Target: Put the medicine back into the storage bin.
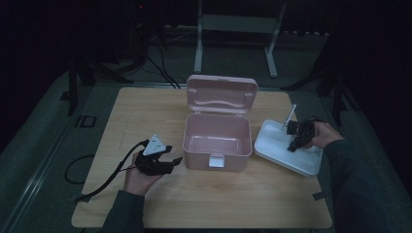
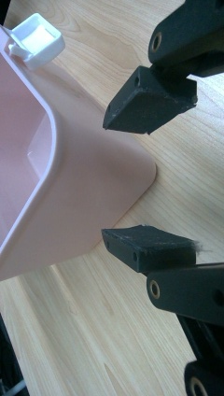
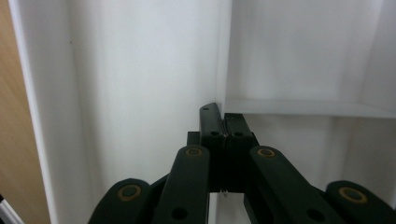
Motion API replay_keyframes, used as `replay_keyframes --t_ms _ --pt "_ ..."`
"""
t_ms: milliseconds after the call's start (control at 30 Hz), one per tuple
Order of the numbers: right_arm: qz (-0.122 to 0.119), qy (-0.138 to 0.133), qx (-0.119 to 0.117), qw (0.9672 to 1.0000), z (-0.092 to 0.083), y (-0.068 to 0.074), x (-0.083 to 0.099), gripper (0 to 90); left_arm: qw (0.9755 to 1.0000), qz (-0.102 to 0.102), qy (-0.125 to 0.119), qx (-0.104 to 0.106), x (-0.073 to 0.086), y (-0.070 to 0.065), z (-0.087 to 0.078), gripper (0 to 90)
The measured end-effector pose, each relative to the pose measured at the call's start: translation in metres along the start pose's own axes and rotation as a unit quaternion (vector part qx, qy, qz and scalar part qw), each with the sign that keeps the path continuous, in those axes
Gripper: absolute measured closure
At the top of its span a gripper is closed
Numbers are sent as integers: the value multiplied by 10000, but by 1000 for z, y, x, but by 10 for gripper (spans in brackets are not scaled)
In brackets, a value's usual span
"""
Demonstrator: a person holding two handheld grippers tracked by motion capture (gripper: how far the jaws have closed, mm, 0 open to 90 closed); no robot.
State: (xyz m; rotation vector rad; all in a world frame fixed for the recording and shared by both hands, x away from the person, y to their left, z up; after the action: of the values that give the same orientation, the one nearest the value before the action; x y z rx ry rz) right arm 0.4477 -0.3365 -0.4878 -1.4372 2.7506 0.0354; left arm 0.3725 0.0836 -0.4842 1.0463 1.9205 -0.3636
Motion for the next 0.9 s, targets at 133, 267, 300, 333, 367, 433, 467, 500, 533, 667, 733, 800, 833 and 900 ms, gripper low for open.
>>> replay_keyframes --t_ms 133,267,300,333,367,433,467,500,533,667,733,800,833,900 --pt "-112 -67 8 9999 -17 6 -1 896 10000 1 6 9 0 0 0 410" --pt "-307 -87 36 9995 -35 14 -2 895 10000 -1 10 19 0 0 1 410" --pt "-340 -57 1 9994 -41 15 -2 896 10000 1 12 17 0 -1 1 410" --pt "-385 -90 64 9992 -47 16 -3 895 10000 7 10 16 0 -1 1 410" --pt "-365 -105 37 9993 -53 17 -3 896 10000 5 4 16 0 -1 1 410" --pt "-413 -188 82 9989 -64 19 -6 896 10000 -8 -8 11 0 -1 0 410" --pt "-431 -211 43 9988 -68 21 -7 896 10000 -8 -9 10 0 0 0 410" --pt "-463 -235 84 9986 -72 22 -8 895 10000 -11 -10 9 0 0 0 410" --pt "-440 -219 34 9988 -75 25 -9 895 10000 1 -4 12 0 0 0 410" --pt "-637 -314 68 9975 -81 36 -18 895 10000 -5 18 24 1 -1 2 410" --pt "-720 -379 2 9967 -82 43 -26 895 10000 10 29 43 1 -1 3 410" --pt "-831 -387 -56 9958 -82 50 -35 895 10000 8 28 44 1 -2 3 410" --pt "-911 -396 -39 9950 -82 53 -40 895 10000 4 25 37 1 -1 2 410" --pt "-985 -344 -51 9945 -81 58 -50 895 10000 -5 16 23 1 -1 2 410"
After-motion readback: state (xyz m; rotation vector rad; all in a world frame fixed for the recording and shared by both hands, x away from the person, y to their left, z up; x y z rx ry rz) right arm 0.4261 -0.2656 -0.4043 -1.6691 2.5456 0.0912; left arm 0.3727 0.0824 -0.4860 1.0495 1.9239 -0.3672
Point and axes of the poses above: each handheld gripper's, and its own axes: z roughly forward along the jaws, x roughly out of its underside, y roughly to its left, the point moved 10 cm from there along z, roughly forward along the jaws, and after that the axes turned 10 degrees about z, right-handed, at the moved point
